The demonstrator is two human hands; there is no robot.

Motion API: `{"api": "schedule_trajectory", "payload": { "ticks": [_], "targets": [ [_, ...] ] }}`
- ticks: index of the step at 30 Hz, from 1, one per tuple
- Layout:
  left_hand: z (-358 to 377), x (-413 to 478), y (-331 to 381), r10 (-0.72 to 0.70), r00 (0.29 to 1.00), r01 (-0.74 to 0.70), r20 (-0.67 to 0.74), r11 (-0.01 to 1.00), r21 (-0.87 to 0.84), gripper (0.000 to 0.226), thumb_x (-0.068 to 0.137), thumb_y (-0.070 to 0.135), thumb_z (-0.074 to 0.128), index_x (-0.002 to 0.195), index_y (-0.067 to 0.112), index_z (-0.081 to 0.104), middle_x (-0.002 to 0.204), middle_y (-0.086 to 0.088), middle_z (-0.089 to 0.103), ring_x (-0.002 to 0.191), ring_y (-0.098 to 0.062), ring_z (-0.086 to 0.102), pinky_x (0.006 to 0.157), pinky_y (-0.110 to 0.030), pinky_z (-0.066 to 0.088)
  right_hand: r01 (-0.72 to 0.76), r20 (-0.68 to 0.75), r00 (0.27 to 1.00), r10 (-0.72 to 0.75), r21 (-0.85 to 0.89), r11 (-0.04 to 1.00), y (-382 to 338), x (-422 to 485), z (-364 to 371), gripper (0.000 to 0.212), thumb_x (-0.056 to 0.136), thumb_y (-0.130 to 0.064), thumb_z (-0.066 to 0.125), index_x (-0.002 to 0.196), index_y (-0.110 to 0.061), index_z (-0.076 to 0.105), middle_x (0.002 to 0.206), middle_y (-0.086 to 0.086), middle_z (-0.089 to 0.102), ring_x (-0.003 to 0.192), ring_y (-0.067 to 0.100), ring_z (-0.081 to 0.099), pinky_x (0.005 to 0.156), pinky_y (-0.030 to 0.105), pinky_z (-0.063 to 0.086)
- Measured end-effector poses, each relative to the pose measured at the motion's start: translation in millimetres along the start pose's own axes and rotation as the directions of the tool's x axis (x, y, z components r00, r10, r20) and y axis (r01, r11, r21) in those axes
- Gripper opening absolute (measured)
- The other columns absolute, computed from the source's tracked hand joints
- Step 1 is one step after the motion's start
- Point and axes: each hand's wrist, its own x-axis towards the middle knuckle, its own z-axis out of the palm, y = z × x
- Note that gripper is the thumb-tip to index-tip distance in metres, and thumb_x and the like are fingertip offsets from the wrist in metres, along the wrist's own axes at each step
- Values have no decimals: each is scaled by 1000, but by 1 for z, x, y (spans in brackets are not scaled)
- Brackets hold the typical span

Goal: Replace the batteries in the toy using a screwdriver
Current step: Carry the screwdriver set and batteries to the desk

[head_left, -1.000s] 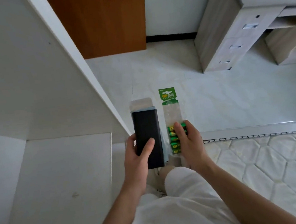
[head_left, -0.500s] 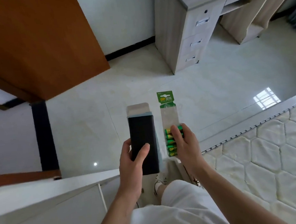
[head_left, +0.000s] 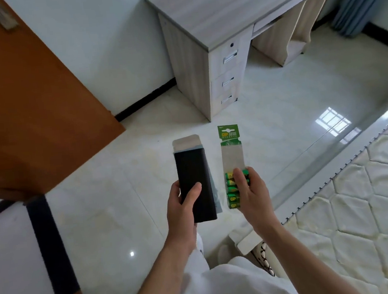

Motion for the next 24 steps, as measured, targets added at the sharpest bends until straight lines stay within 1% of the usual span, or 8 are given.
{"api": "schedule_trajectory", "payload": {
  "ticks": [6,8,10,13,18,20,23,24],
  "targets": [
    [22,58,32,-26,996,24,83,999,31,27,91,15,67,117,16,65,106,-8,74,95,-24,72,74,-34,59,-60,-102,992,69,94,994,-15,47,6,28,103,-37,48,83,-17,52,69,-5,61,62,15,58,57,35,46],
    [29,83,45,-45,992,39,117,998,47,26,91,15,67,117,16,65,108,-10,73,96,-26,71,75,-35,58,-63,-132,988,79,124,990,-24,67,13,27,103,-36,48,83,-18,52,68,-7,61,61,12,57,56,33,45],
    [36,111,61,-63,985,52,159,996,71,27,91,16,67,117,16,64,109,-10,73,96,-25,72,75,-35,58,-59,-162,983,83,148,987,-35,90,23,27,103,-35,48,84,-17,53,67,-8,61,60,9,57,55,30,45],
    [46,156,91,-74,974,49,215,992,119,28,90,17,67,118,17,64,106,-9,73,95,-26,72,73,-35,58,-69,-207,973,104,171,983,-55,130,41,26,103,-34,48,88,-15,54,74,-3,63,64,12,59,57,29,47],
    [59,229,152,-84,947,26,309,982,187,25,91,18,67,115,19,64,99,-3,75,90,-21,73,72,-35,57,-93,-288,947,142,179,980,-89,194,73,27,102,-35,49,85,-15,55,71,-2,64,64,16,60,59,37,49],
    [66,254,173,-95,932,21,349,978,209,27,89,19,71,115,19,64,99,-2,75,91,-21,73,73,-36,57,-96,-318,935,155,193,977,-101,213,81,26,102,-35,49,87,-15,56,71,-3,64,63,15,61,58,35,49],
    [79,284,194,-107,913,9,394,970,242,36,80,28,76,114,21,64,100,-2,75,92,-22,73,74,-36,57,-97,-360,914,186,250,963,-116,235,87,26,101,-35,49,89,-14,56,72,-3,64,62,12,60,55,30,48],
    [84,292,199,-114,907,10,405,968,250,35,81,27,76,114,22,64,100,-1,74,92,-22,72,74,-36,57,-96,-375,907,192,261,961,-119,241,88,26,102,-35,48,90,-14,56,73,-2,64,62,11,60,55,28,48]
  ]
}}
